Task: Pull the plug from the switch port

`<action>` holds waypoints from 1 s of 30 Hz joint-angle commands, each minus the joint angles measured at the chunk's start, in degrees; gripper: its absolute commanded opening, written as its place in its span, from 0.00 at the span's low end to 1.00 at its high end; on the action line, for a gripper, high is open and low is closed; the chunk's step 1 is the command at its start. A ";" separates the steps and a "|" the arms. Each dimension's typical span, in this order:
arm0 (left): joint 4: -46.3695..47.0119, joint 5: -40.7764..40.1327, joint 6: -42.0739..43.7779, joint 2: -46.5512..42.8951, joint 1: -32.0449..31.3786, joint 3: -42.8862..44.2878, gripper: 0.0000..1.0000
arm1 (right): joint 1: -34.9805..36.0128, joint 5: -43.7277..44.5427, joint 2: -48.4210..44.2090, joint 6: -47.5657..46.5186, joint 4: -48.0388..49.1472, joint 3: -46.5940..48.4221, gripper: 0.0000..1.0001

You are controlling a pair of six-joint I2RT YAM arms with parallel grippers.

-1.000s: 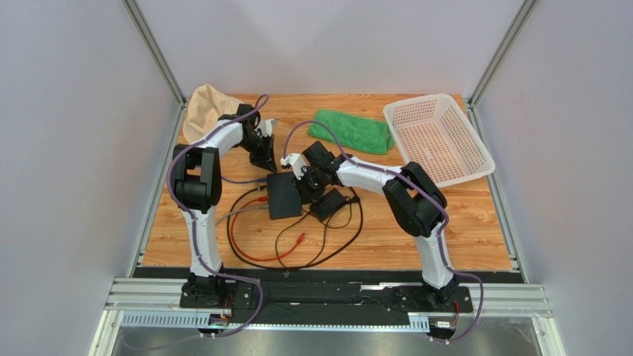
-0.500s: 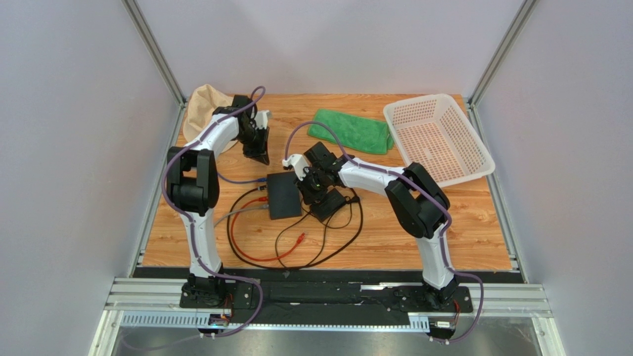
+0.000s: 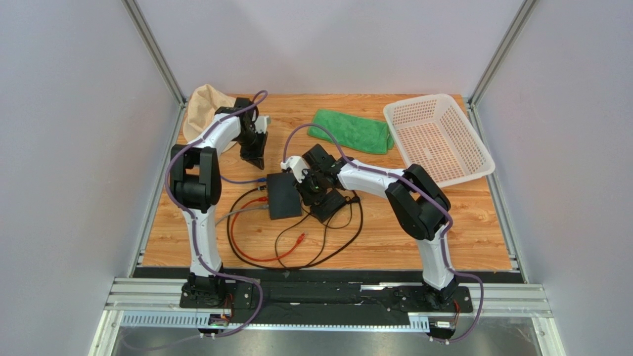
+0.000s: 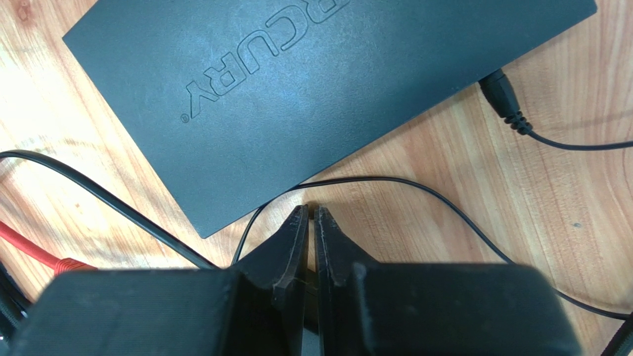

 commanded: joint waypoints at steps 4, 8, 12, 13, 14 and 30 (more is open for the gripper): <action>-1.13 2.41 0.81 2.06 -1.02 0.42 0.00 | 0.91 1.20 -3.04 -1.51 1.33 -0.35 0.12; -1.66 3.02 0.73 3.11 -1.55 1.21 0.00 | 0.91 1.29 -3.03 -1.60 1.33 -0.26 0.13; -2.10 3.82 0.64 3.46 -2.60 1.65 0.00 | 0.99 1.47 -3.03 -1.69 1.42 -0.35 0.13; -2.10 4.08 0.64 3.47 -2.86 1.57 0.00 | 1.00 1.55 -3.03 -1.69 1.33 -0.43 0.13; -2.27 4.43 0.64 3.64 -3.13 1.57 0.00 | 1.00 1.56 -3.21 -1.78 1.42 -0.43 0.13; -2.19 1.00 1.87 -5.40 -1.91 6.14 0.12 | -2.51 0.33 -9.18 -6.70 -4.20 2.46 0.27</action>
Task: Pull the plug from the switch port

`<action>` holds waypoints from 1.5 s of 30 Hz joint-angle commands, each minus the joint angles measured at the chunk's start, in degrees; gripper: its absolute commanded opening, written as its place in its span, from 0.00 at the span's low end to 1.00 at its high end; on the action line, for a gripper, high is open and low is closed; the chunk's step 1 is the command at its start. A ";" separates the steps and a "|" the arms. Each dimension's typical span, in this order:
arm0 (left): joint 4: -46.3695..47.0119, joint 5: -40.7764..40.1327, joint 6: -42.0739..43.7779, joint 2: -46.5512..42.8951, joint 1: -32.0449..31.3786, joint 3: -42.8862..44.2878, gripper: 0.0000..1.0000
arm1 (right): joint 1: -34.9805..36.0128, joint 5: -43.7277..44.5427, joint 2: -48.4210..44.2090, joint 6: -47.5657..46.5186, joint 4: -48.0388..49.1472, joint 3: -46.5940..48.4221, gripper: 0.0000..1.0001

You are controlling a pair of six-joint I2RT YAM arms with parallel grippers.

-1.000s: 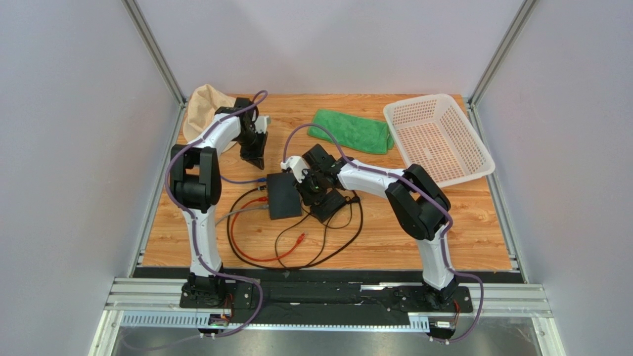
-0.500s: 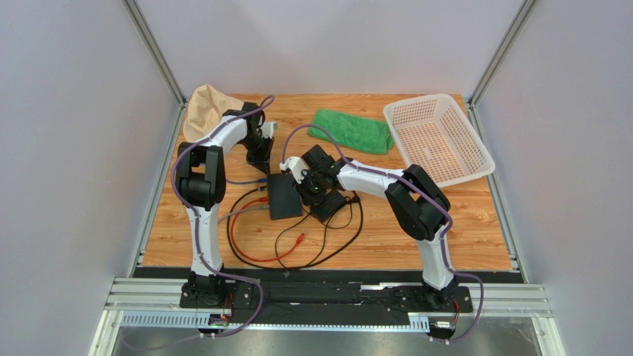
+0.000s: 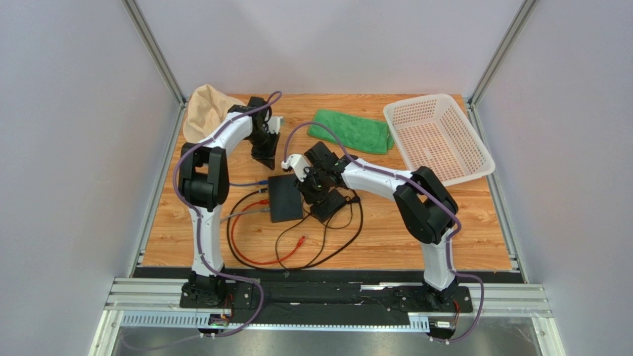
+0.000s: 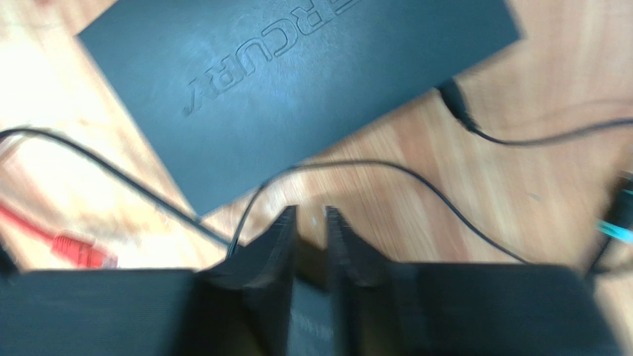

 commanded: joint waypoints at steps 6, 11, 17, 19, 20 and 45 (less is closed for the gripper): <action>-2.64 7.99 -4.66 -16.24 7.26 -0.36 0.61 | -10.35 -7.51 -5.14 -7.54 -4.76 9.41 0.56; -1.41 14.48 -4.76 -21.95 7.44 -8.79 0.66 | -13.53 -12.71 0.30 -21.92 -11.34 18.47 0.62; -1.23 18.20 -2.40 -22.23 7.26 -14.16 0.63 | -14.41 -22.55 5.23 -32.69 -9.87 21.82 0.63; -1.32 18.37 -0.81 -21.96 7.26 -15.57 0.59 | -15.11 -26.77 5.59 -32.51 -6.89 20.51 0.63; -1.23 18.29 -0.72 -21.96 7.17 -16.09 0.58 | -15.11 -27.04 5.41 -32.34 -5.74 19.55 0.63; 1.23 10.29 -6.96 -5.79 3.40 -16.28 0.00 | -9.84 -19.06 8.83 -35.94 -6.08 18.57 0.53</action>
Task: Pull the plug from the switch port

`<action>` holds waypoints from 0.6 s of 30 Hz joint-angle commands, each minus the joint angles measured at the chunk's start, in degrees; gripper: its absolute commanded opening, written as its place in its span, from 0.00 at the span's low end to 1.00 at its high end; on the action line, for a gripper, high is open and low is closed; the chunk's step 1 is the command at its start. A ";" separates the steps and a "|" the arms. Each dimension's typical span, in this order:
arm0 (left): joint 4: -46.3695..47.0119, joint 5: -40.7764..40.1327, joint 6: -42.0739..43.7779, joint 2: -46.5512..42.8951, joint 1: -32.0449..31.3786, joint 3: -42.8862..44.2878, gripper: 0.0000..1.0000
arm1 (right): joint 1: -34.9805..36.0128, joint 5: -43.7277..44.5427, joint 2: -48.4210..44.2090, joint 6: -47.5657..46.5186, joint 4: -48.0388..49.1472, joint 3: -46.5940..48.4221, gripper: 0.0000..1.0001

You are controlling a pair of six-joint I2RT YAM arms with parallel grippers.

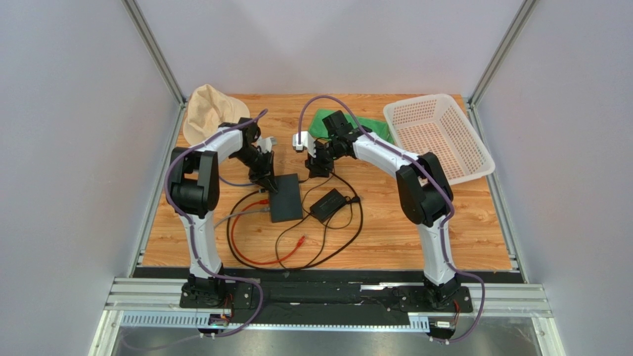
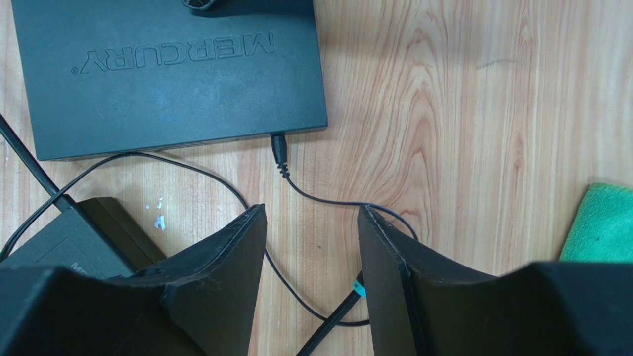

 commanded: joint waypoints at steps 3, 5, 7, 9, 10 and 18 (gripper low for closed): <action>-1.61 -9.13 -0.80 2.06 -0.52 2.76 0.00 | 2.69 0.80 2.22 -2.37 0.45 3.20 0.53; -2.49 -10.09 -0.89 2.32 -1.05 3.20 0.00 | 3.04 0.46 3.01 -2.19 0.10 4.17 0.53; -3.20 -11.06 -0.98 2.76 -1.66 3.64 0.00 | 3.39 0.80 4.15 -3.59 -0.86 4.70 0.52; -3.37 -11.24 -0.98 2.85 -1.66 3.82 0.00 | 3.66 2.21 5.03 -5.17 -2.17 5.49 0.51; -3.55 -11.16 -1.15 2.94 -1.66 3.82 0.00 | 3.66 2.47 5.56 -6.05 -2.71 5.84 0.51; -4.69 -11.24 -1.94 3.65 -1.75 4.52 0.00 | 4.01 3.35 6.35 -6.23 -4.12 6.46 0.43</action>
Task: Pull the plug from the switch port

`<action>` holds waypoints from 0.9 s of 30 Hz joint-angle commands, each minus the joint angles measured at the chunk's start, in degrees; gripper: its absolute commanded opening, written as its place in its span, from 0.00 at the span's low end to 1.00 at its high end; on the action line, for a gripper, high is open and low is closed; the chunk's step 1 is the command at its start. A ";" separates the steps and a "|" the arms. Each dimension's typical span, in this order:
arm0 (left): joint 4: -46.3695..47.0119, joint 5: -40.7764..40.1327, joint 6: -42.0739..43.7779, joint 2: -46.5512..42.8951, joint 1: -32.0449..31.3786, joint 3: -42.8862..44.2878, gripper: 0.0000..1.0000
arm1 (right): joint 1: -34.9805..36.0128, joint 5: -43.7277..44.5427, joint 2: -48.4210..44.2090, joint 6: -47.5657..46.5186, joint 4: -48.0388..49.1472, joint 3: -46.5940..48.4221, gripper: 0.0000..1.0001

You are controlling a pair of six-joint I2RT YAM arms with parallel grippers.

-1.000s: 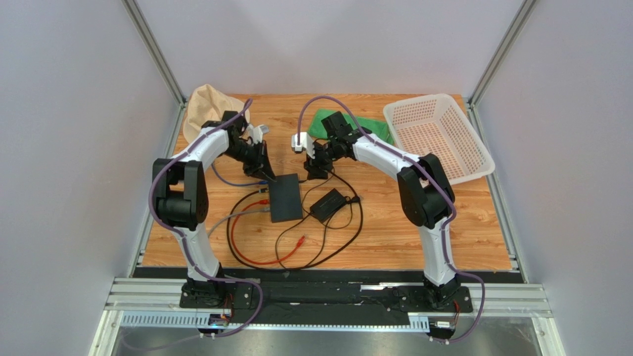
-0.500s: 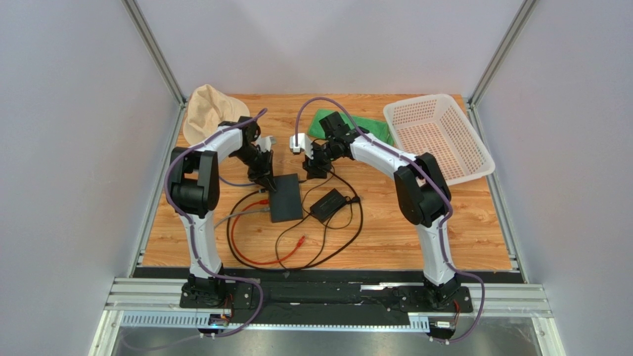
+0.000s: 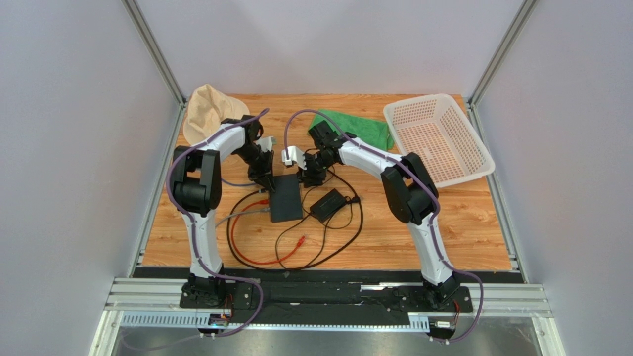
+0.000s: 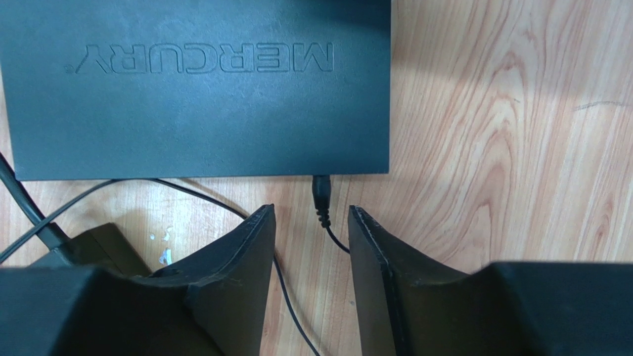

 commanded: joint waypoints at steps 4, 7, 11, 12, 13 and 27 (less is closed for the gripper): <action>0.36 -5.25 -0.50 1.70 -0.29 -0.29 0.00 | 0.56 1.41 1.24 -1.54 -0.25 3.38 0.41; 0.18 -5.08 -0.33 1.96 -0.29 -0.11 0.00 | 0.65 1.68 2.03 -0.92 -0.07 3.99 0.40; -0.26 -5.17 -0.15 2.14 -0.29 0.41 0.00 | 1.52 2.03 3.00 -0.83 0.10 4.79 0.37; -0.34 -5.17 -0.24 2.22 -0.29 0.50 0.00 | 1.70 2.03 3.09 -0.66 0.36 4.79 0.37; -0.34 -5.08 -0.33 2.31 -0.29 0.59 0.00 | 1.79 2.03 3.17 -0.48 0.45 4.79 0.37; -0.43 -4.90 0.46 2.49 -0.37 0.94 0.00 | 2.32 2.20 3.09 1.81 2.57 4.08 0.23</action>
